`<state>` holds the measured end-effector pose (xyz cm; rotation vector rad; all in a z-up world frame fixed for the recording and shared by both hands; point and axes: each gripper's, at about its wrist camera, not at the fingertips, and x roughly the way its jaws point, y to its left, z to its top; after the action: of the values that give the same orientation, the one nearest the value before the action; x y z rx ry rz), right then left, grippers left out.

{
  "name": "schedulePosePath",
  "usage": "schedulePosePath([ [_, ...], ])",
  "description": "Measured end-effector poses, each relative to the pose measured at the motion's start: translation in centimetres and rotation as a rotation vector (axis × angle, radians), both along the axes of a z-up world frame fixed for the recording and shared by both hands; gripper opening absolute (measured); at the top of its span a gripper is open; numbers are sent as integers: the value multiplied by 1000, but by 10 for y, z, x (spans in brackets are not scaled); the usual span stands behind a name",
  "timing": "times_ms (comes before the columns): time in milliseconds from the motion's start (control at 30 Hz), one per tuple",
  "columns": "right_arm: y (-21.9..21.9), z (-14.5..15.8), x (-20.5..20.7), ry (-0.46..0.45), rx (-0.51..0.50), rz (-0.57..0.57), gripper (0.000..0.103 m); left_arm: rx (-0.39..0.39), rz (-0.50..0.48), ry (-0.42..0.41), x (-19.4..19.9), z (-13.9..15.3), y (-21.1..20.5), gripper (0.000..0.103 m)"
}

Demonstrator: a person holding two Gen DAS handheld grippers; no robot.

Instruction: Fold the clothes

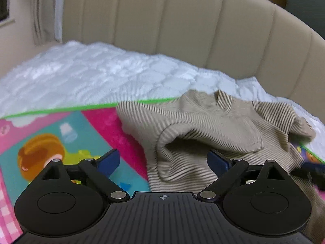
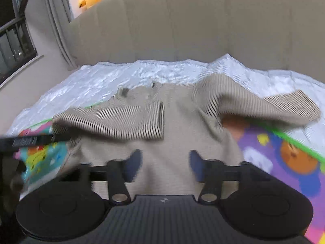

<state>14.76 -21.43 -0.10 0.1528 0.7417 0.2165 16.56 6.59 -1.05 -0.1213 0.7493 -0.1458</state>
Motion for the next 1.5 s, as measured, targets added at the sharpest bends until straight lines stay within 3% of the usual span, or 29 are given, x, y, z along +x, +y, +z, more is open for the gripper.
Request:
schedulePosePath([
  [200,13,2,29,-3,1,1,43,-61,0,31,5,-5,13,96],
  [333,14,-4,37,31,32,-6,63,-102,0,51,9,-8,22,96],
  [500,32,-28,59,116,44,6,72,-70,-26,66,9,-13,17,97],
  [567,40,-34,64,128,49,14,63,-70,-26,71,8,-14,17,97],
  [633,48,-31,65,104,27,48,21,-73,-25,76,9,-15,17,98],
  [733,57,-16,64,54,-15,87,12,-78,-27,82,10,-17,18,98],
  [1067,30,58,96,-159,-113,89,10,-83,-51,89,11,-22,12,98],
  [1133,31,71,104,-190,-158,112,3,-70,-65,93,12,-25,8,98],
  [1200,33,83,107,-224,-196,142,3,-74,-67,89,12,-24,9,98],
  [1367,16,72,108,-143,-148,121,3,-93,-66,71,11,-20,14,98],
  [1500,-2,12,93,32,-107,78,4,-109,-65,57,10,-16,18,98],
])
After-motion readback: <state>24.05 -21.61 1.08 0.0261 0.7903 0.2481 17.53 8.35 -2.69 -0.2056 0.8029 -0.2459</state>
